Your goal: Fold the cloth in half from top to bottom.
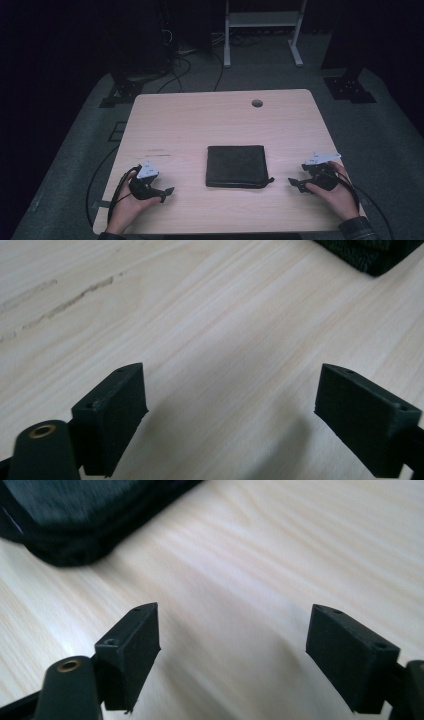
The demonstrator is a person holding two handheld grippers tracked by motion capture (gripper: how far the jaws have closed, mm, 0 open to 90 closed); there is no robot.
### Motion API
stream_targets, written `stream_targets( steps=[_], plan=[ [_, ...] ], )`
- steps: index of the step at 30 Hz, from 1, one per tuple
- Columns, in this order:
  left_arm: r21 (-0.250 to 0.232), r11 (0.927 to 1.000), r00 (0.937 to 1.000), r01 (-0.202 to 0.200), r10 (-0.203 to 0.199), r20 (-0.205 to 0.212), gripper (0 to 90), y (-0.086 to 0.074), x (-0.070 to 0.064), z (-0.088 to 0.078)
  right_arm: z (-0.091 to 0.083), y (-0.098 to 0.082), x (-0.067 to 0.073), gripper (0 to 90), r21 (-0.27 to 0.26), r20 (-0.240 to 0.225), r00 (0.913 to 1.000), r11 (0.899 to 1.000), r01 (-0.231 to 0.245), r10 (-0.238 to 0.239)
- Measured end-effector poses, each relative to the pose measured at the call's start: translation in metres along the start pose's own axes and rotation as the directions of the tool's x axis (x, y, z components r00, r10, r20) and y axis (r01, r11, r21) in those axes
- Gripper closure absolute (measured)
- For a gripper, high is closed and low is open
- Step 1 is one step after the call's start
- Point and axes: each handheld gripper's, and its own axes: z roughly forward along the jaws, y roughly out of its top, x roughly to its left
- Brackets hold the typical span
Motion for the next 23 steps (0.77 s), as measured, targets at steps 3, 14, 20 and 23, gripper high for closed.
stream_targets(
  steps=[3, 14, 20, 23],
  plan=[
    [0.002, 1.0, 1.0, -0.005, 0.005, -0.008, 9.0, -0.005, 0.001, -0.002, -0.004, -0.008, -0.001, 18.5, 0.012, 0.012, 0.9999, 1.0, -0.004, 0.004],
    [-0.021, 0.9998, 0.9999, -0.003, 0.003, -0.015, 0.6, -0.022, 0.005, -0.006, -0.012, -0.038, -0.007, 12.5, -0.08, 0.032, 0.9988, 0.996, -0.035, 0.037],
    [-0.016, 0.9999, 0.9999, -0.004, 0.004, -0.014, 0.0, -0.022, 0.005, -0.005, -0.012, -0.038, -0.008, 10.9, -0.079, 0.04, 0.9981, 0.996, -0.043, 0.046],
    [-0.013, 0.9999, 0.9999, -0.009, 0.009, -0.013, 0.0, -0.022, 0.004, -0.005, -0.011, -0.037, -0.008, 8.9, -0.073, 0.04, 0.998, 0.996, -0.045, 0.048]
  ],
)
